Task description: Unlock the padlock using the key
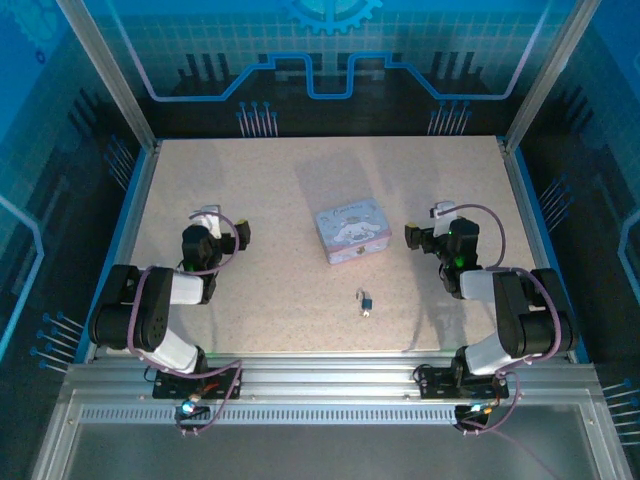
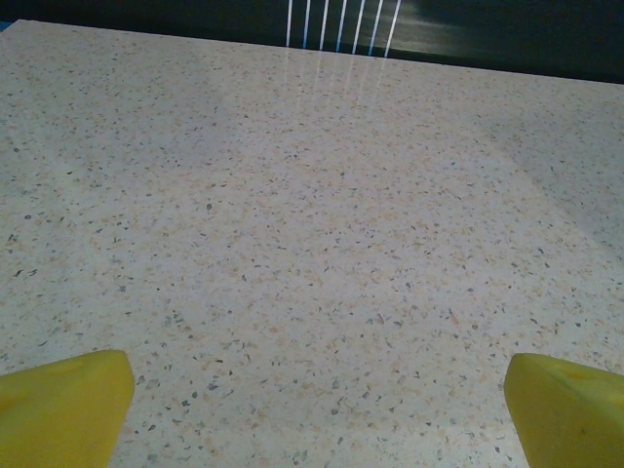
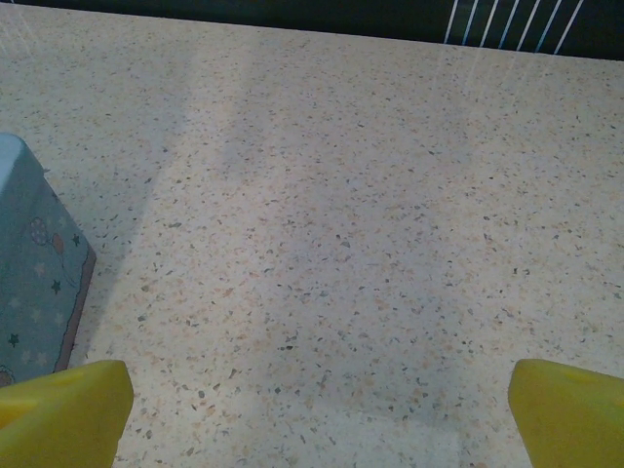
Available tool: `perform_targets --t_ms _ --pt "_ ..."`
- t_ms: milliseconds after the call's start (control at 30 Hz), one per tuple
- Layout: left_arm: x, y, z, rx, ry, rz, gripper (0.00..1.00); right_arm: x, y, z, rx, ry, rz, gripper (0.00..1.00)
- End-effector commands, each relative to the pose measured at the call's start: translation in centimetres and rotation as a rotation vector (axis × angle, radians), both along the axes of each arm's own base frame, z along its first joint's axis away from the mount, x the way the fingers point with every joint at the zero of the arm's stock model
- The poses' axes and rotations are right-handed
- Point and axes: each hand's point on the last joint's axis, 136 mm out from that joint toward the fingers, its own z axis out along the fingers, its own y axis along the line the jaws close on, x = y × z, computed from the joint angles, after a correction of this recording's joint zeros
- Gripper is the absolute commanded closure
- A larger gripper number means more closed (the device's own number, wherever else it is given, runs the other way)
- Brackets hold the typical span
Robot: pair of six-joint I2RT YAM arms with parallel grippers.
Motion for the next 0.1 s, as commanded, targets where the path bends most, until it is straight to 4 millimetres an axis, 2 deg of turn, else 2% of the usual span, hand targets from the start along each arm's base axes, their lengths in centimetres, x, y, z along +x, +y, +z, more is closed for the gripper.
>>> perform_targets --t_ms 0,67 --pt "0.39 0.05 0.54 0.013 -0.015 -0.017 0.01 0.35 0.26 0.42 -0.012 -0.011 0.006 0.00" --pt "0.39 0.05 0.55 0.013 -0.016 -0.017 0.01 0.36 0.26 0.45 -0.011 -0.012 0.006 0.00"
